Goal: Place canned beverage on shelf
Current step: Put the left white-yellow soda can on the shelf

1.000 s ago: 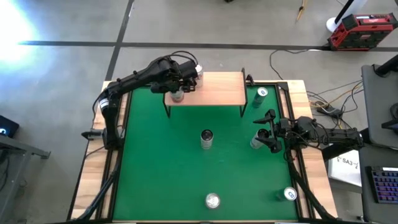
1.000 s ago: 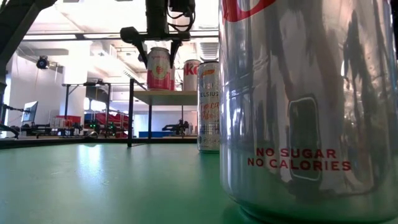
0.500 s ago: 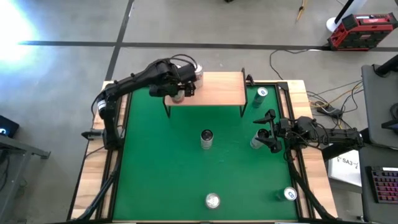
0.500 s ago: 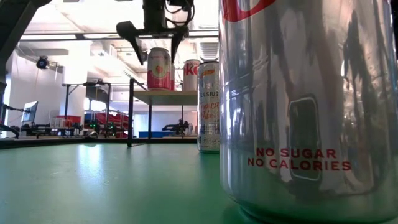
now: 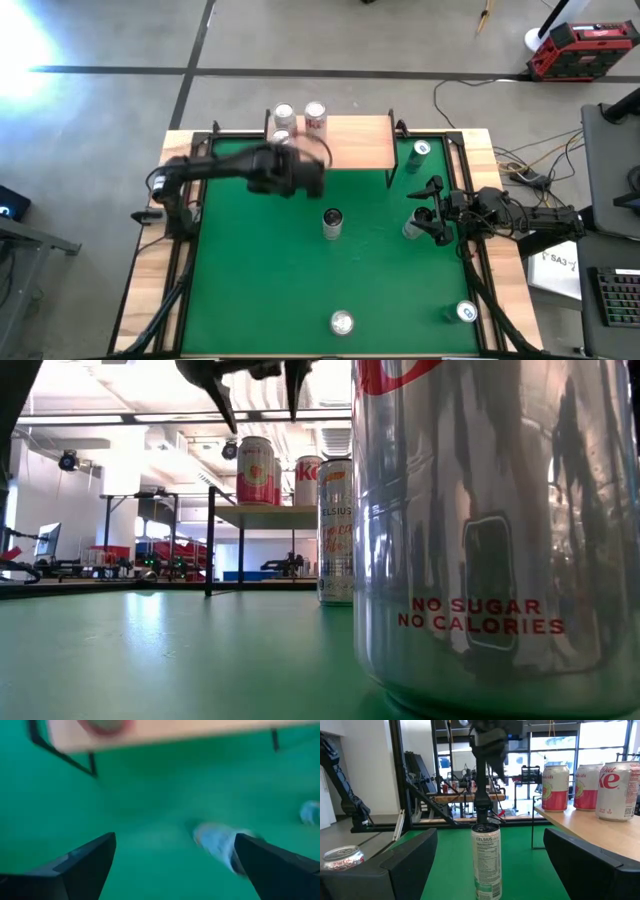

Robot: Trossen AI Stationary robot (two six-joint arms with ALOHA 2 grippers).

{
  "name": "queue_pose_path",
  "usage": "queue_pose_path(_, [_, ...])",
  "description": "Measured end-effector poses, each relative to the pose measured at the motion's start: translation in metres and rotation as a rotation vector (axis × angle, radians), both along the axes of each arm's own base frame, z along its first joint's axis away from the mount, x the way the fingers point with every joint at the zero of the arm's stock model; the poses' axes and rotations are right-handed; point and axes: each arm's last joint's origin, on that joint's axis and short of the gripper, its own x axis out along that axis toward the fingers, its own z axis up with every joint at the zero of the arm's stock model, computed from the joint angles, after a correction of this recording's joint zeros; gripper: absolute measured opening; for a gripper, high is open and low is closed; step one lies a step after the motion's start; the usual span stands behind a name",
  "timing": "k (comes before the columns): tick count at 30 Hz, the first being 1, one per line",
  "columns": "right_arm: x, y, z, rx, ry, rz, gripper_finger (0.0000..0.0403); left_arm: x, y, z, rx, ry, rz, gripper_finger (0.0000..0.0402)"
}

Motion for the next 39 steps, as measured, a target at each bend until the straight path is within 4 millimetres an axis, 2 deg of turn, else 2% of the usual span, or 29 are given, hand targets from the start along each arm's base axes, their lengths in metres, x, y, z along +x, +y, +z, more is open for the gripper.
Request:
queue_pose_path(6, [0.000,0.000,0.000,0.000,-0.001,0.000,0.0357,0.016,-0.051,-0.010,0.021,-0.076,-0.067,0.0387])
queue_pose_path(13, [0.000,0.000,0.000,0.000,0.000,0.000,0.0357,0.039,-0.078,-0.036,0.098,-0.062,-0.164,0.0386])
queue_pose_path(19, [0.000,0.000,0.000,0.000,0.000,0.000,0.0357,0.063,-0.090,-0.062,0.170,-0.066,-0.219,0.0386])
queue_pose_path(29, [0.000,0.000,0.000,0.000,0.000,0.000,0.0357,0.093,-0.100,-0.091,0.278,-0.024,-0.221,0.0386])
queue_pose_path(39, [0.000,0.000,0.000,0.000,0.000,0.000,0.0357,0.108,-0.100,-0.119,0.390,0.075,-0.086,0.0386])
